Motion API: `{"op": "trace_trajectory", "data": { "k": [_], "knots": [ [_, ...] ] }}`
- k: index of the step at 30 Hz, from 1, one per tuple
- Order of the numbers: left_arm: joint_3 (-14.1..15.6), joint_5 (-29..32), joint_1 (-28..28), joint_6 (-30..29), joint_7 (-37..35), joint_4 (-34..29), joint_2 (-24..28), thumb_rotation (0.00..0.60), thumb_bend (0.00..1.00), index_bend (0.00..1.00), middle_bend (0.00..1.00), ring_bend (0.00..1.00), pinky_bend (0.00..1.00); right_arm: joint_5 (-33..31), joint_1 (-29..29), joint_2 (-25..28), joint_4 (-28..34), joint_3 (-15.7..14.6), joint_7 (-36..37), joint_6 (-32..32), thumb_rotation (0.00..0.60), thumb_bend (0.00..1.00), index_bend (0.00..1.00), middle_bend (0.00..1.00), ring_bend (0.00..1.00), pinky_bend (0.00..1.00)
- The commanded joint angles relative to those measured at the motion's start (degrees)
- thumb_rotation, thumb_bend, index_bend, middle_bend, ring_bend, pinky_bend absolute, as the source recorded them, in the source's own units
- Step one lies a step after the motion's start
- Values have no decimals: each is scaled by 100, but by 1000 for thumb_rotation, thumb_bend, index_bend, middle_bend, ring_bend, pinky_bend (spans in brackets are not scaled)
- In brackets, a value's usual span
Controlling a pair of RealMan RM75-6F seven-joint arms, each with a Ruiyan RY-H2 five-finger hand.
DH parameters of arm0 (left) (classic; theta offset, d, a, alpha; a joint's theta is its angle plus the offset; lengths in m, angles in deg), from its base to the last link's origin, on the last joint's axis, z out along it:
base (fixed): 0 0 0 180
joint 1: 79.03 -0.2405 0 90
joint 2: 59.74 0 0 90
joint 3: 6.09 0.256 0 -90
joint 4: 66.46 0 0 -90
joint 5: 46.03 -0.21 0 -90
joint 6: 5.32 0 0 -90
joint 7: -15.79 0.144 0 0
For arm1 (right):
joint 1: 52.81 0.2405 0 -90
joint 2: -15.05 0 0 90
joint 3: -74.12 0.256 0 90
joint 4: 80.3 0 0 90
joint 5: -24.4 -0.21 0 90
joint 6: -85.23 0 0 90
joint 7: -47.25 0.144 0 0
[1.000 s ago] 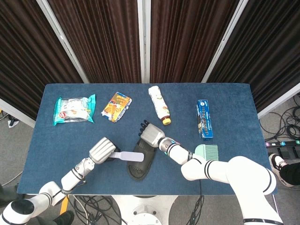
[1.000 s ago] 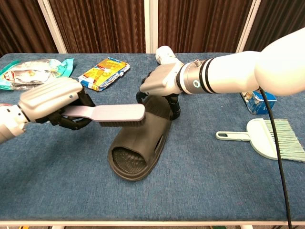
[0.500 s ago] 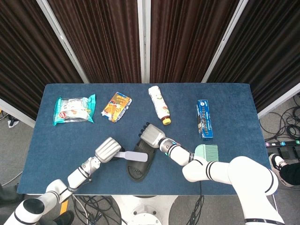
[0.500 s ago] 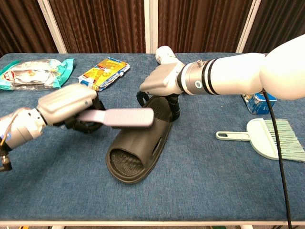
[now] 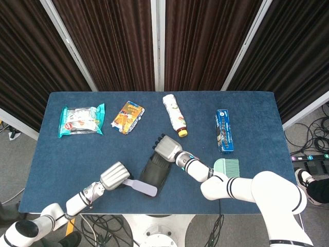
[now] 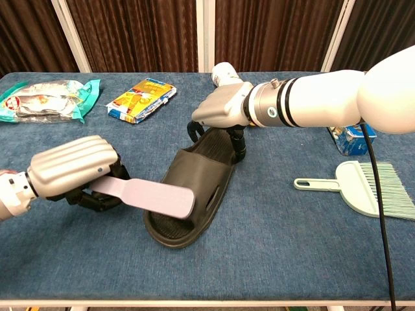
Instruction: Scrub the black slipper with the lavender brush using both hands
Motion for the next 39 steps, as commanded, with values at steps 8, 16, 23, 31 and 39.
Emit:
{"op": "trace_trajectory", "data": {
  "k": [8,16,23,31,39],
  "knots": [
    [-706,786,438,909,-624,-541,181,600,569,1000,1000,1000,1000,-88,47,19,52,-6,-50,4,600,108,565,392,174,185],
    [-588,777,431,1141,-339,-276,-63,600,576,1000,1000,1000,1000,-142,70,29,67,-29,-64,2,600,108,562,392,174,185],
    [-246,560,362,1236,-118,-402,36,600,576,1000,1000,1000,1000,-162,87,17,54,-38,-52,-11,600,108,561,393,174,185],
    [-52,428,230,1053,69,-1102,490,600,577,1000,1000,1000,1000,-152,87,27,68,-44,-25,3,600,107,559,393,174,185],
    [-805,1033,282,1002,-39,-1295,480,600,577,1000,1000,1000,1000,-160,75,43,81,-67,-21,23,600,108,558,393,174,186]
  ]
}}
